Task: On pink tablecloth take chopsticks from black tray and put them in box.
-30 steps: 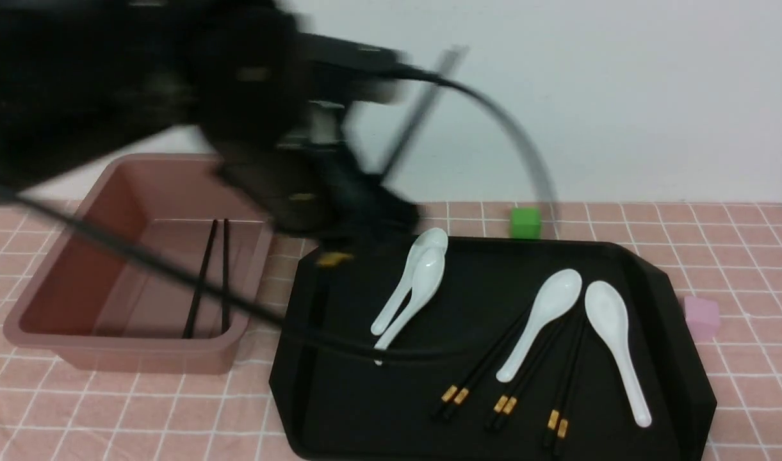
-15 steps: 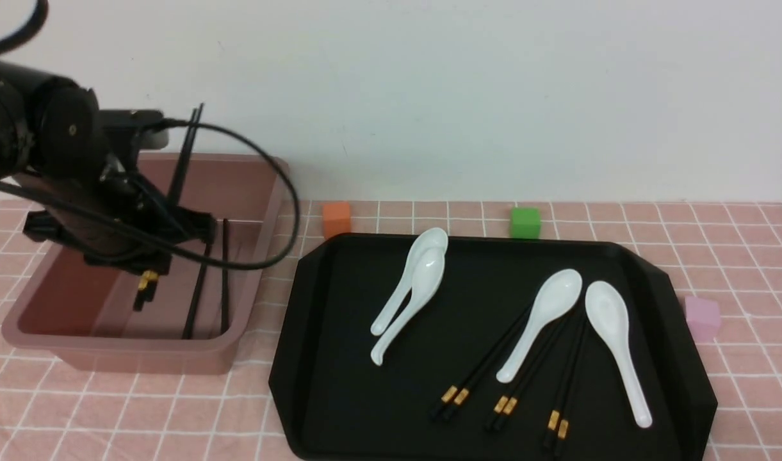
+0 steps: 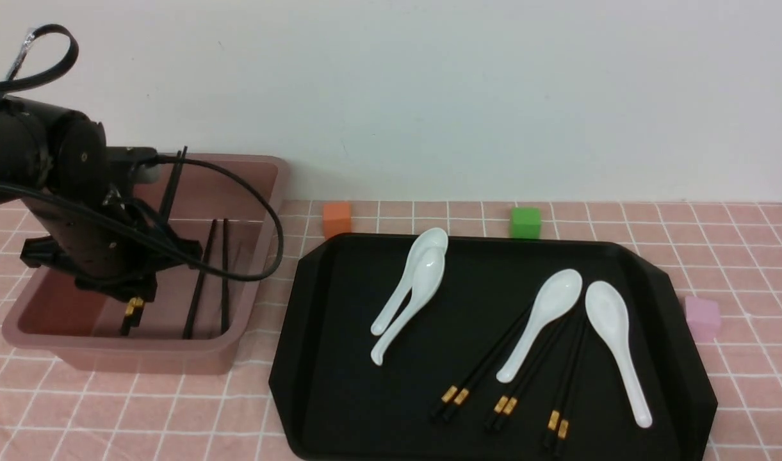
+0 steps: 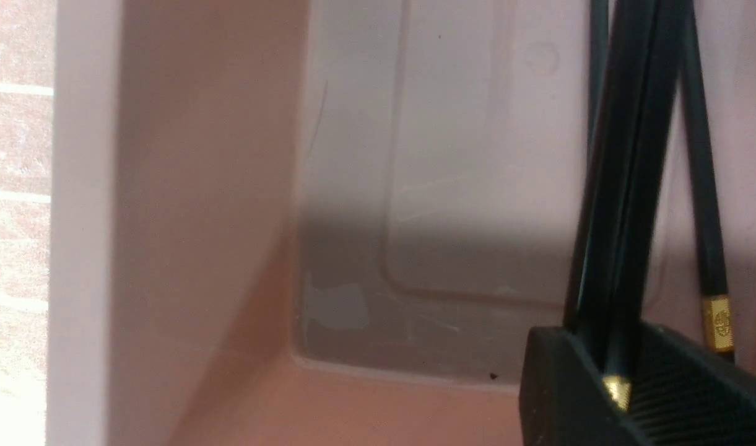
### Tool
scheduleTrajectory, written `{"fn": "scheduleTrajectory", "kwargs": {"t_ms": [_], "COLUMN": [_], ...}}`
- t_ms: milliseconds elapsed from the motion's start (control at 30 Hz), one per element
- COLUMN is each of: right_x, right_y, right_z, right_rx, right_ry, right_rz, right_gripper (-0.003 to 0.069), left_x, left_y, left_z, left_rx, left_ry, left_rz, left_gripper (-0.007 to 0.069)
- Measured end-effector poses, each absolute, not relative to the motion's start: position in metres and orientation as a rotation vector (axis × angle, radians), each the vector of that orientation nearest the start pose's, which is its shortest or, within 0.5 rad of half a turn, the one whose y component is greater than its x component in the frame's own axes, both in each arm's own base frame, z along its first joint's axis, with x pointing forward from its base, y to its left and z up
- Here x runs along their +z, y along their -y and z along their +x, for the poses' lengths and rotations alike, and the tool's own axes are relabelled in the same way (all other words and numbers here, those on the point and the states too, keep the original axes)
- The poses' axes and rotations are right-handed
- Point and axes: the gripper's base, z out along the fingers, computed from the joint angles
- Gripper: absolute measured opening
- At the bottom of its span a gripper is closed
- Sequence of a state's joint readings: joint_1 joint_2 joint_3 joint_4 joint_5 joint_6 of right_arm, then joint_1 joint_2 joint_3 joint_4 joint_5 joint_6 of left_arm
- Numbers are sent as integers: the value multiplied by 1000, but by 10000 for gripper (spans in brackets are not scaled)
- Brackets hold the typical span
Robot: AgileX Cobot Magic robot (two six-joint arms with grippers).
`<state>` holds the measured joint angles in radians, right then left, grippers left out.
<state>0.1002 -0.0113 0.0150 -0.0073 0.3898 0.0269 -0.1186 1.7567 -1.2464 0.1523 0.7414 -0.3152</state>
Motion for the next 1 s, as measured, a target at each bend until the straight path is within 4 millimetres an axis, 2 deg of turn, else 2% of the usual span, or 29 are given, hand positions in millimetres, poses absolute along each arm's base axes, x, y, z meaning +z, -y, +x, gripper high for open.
{"fn": "scheduleTrajectory", "kwargs": {"t_ms": [100, 133, 200, 333, 400, 467, 500, 600, 667, 700, 733, 833, 867, 933, 967, 1000], "right_x": [174, 174, 174, 174, 174, 174, 174, 174, 174, 174, 174, 174, 174, 174, 174, 174], "right_y": [-5, -5, -5, -5, -5, -5, -5, -5, -5, -5, -5, -5, -5, -5, -5, -5], "right_z": [52, 52, 52, 52, 52, 52, 52, 52, 52, 52, 52, 52, 52, 52, 52, 52], "right_rx": [80, 80, 80, 80, 80, 80, 80, 80, 80, 80, 80, 80, 80, 80, 80, 80], "right_ry": [-1876, -1876, -1876, -1876, -1876, -1876, -1876, -1876, -1876, -1876, -1876, -1876, -1876, -1876, -1876, -1876], "right_rz": [-73, -73, -73, -73, -73, -73, -73, -73, -73, -73, -73, -73, -73, -73, -73, -73], "right_gripper": [240, 240, 240, 240, 240, 240, 240, 240, 240, 240, 240, 240, 240, 240, 240, 240], "left_x": [228, 227, 231, 258, 281, 309, 329, 368, 384, 390, 391, 382, 378, 360, 356, 344], "left_y": [34, 34, 34, 35, 38, 44, 49, 56, 58, 56, 54, 46, 45, 37, 37, 33], "left_z": [362, 362, 360, 345, 334, 316, 302, 260, 229, 209, 188, 146, 137, 108, 109, 93], "left_rx": [48, 50, 46, -21, -69, -108, -134, -201, -245, -271, -307, -386, -400, -449, -449, -474], "left_ry": [-2716, -2723, -2724, -2698, -2640, -2560, -2496, -2340, -2255, -2212, -2179, -2109, -2096, -2005, -2016, -1947], "left_rz": [-143, -145, -150, -200, -194, -143, -103, -29, 9, 20, 27, 15, 11, -4, -6, -13], "left_gripper": [264, 309, 344, 368, 332, 265, 207, 70, -12, -13, -13, -13, -13, -13, -13, -13]}}
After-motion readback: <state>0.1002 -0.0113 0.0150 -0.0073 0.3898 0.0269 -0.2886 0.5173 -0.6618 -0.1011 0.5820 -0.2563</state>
